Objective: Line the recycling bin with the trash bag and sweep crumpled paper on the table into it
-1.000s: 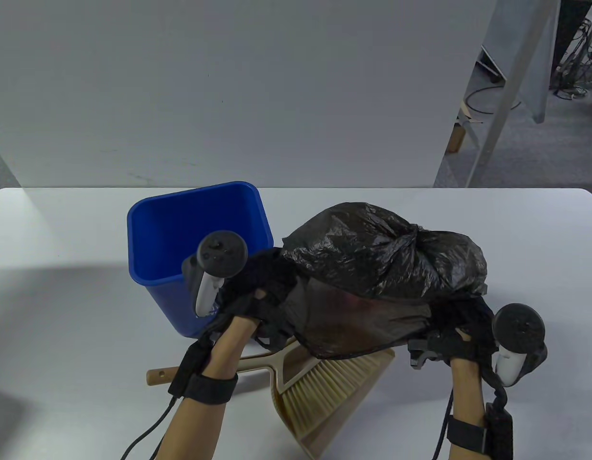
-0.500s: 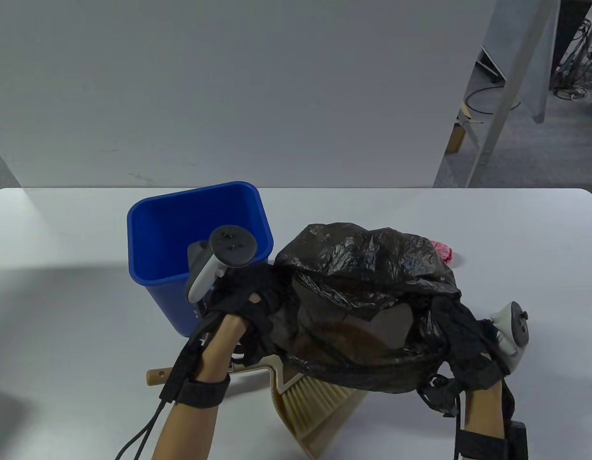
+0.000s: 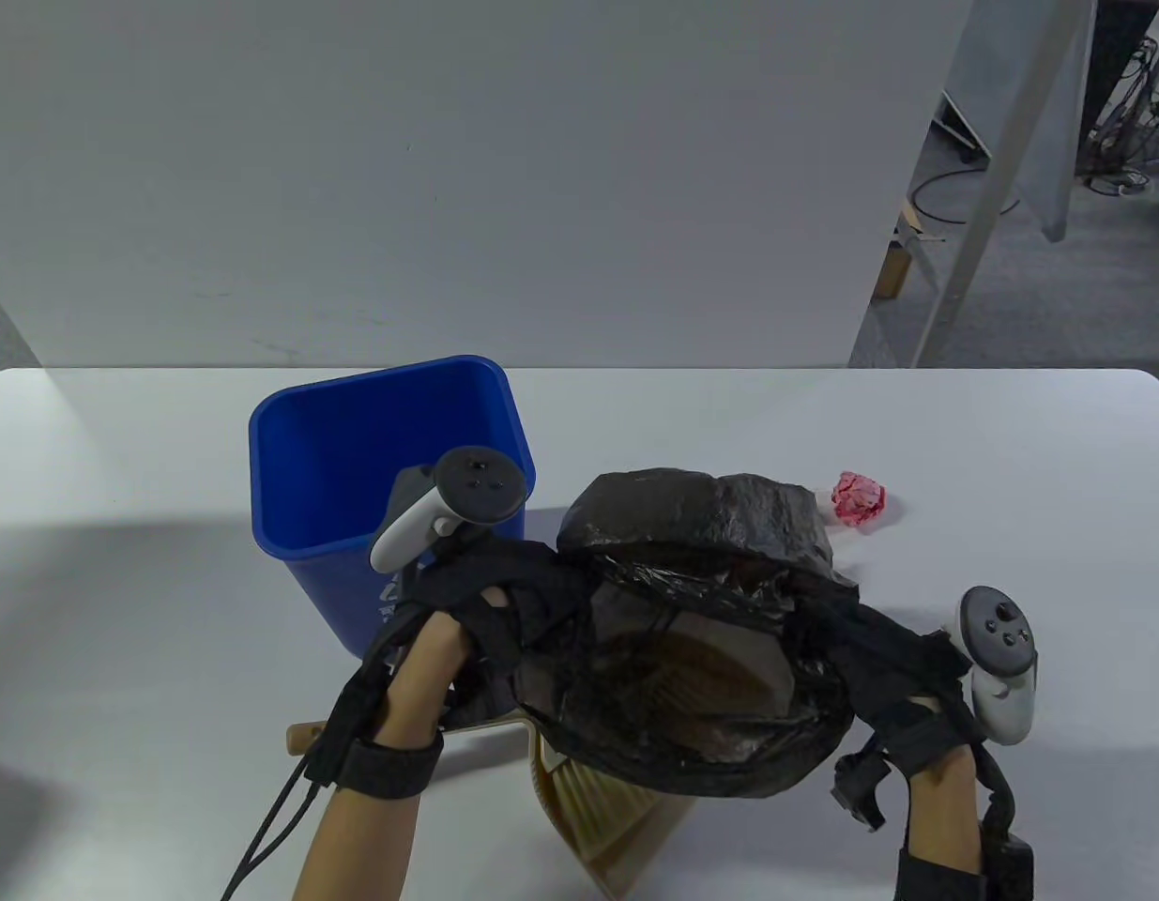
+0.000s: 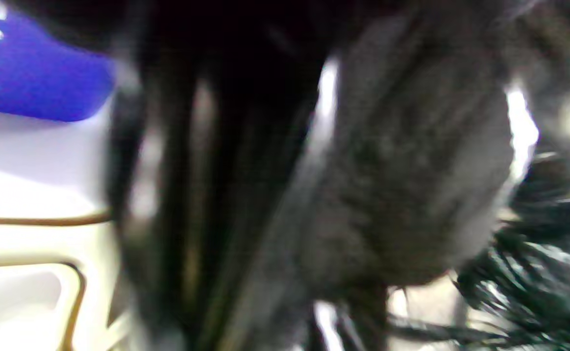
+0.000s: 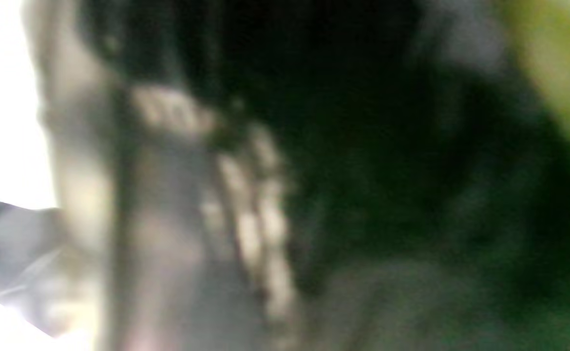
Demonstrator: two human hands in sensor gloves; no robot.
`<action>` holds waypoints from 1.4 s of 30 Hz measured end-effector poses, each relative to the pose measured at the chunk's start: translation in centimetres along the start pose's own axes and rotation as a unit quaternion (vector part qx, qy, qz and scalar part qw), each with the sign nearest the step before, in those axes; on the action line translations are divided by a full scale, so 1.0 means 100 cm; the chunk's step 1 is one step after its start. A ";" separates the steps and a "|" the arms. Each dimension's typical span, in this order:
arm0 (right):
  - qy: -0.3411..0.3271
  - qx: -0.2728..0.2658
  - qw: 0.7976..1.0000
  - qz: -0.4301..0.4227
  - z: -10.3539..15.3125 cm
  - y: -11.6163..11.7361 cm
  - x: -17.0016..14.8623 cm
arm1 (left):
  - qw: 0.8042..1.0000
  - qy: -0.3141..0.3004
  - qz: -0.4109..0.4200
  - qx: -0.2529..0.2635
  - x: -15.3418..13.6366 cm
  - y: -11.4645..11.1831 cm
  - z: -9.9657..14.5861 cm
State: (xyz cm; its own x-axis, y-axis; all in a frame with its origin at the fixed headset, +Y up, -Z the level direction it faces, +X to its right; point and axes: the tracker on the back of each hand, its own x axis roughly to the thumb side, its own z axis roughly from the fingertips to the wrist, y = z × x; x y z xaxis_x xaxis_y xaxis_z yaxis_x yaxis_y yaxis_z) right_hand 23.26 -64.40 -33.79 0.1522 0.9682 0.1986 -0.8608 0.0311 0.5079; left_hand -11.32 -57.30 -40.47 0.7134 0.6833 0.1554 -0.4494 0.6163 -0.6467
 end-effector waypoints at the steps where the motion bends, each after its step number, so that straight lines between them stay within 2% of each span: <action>1: -0.023 0.005 0.999 -0.036 -0.001 0.002 0.001 | 1.000 -0.002 0.003 -0.001 0.001 -0.001 -0.001; 3: -0.076 -0.009 0.992 -0.096 -0.001 0.001 0.004 | 1.000 -0.011 0.007 0.002 0.003 -0.004 -0.002; 4: -0.096 -0.034 0.989 -0.105 0.001 -0.003 0.004 | 1.000 -0.014 0.009 0.010 0.003 -0.004 -0.002; 8: -0.118 -0.172 0.975 -0.075 0.014 -0.020 0.004 | 0.998 -0.027 0.005 0.065 0.007 -0.001 0.003; 10: -0.128 -0.206 0.968 -0.064 0.018 -0.023 0.005 | 0.995 -0.038 0.014 0.090 0.010 0.000 0.007; 13: -0.141 -0.203 0.966 -0.077 0.017 -0.019 0.007 | 0.993 -0.066 0.027 0.097 0.015 -0.001 0.010; 16: -0.144 -0.181 0.972 -0.039 0.011 -0.006 0.011 | 0.986 -0.128 0.036 0.097 0.023 -0.007 0.008; 19: -0.142 -0.156 0.977 -0.012 0.004 0.006 0.011 | 0.983 -0.143 0.048 0.108 0.028 -0.013 0.003; 24: -0.131 -0.110 0.985 -0.023 -0.005 0.025 0.008 | 0.977 -0.160 0.042 0.138 0.034 -0.026 -0.006; 28: -0.099 -0.100 0.989 0.038 -0.006 0.028 0.008 | 0.968 -0.160 0.061 0.186 0.033 -0.032 -0.008; 31: -0.078 -0.136 0.982 0.100 -0.004 0.027 0.010 | 0.960 -0.150 0.068 0.228 0.029 -0.031 -0.007; 33: -0.066 -0.187 0.969 0.149 -0.002 0.027 0.011 | 0.957 -0.142 0.069 0.243 0.026 -0.030 -0.005; 35: -0.058 -0.216 0.950 0.217 0.000 0.027 0.014 | 0.951 -0.129 0.088 0.268 0.023 -0.029 -0.004; 37: -0.059 -0.236 0.940 0.240 0.002 0.028 0.015 | 0.954 -0.130 0.096 0.253 0.021 -0.028 -0.005; 38: -0.062 -0.244 0.938 0.240 0.002 0.029 0.014 | 0.958 -0.135 0.107 0.230 0.020 -0.028 -0.007; 41: -0.075 -0.244 0.944 0.210 0.001 0.031 0.011 | 0.965 -0.162 0.166 0.122 0.020 -0.034 -0.017; 42: -0.077 -0.227 0.953 0.186 -0.001 0.032 0.009 | 0.964 -0.179 0.176 0.086 0.019 -0.037 -0.022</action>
State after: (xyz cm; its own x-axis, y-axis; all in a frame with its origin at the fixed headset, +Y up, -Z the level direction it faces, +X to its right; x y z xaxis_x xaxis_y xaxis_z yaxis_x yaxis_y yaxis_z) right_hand 20.64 -63.37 -32.04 -0.1648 0.8868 0.4317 -0.9852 -0.1687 -0.0294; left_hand -7.15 -59.10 -39.43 0.2825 0.9347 0.2158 -0.7341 0.3555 -0.5786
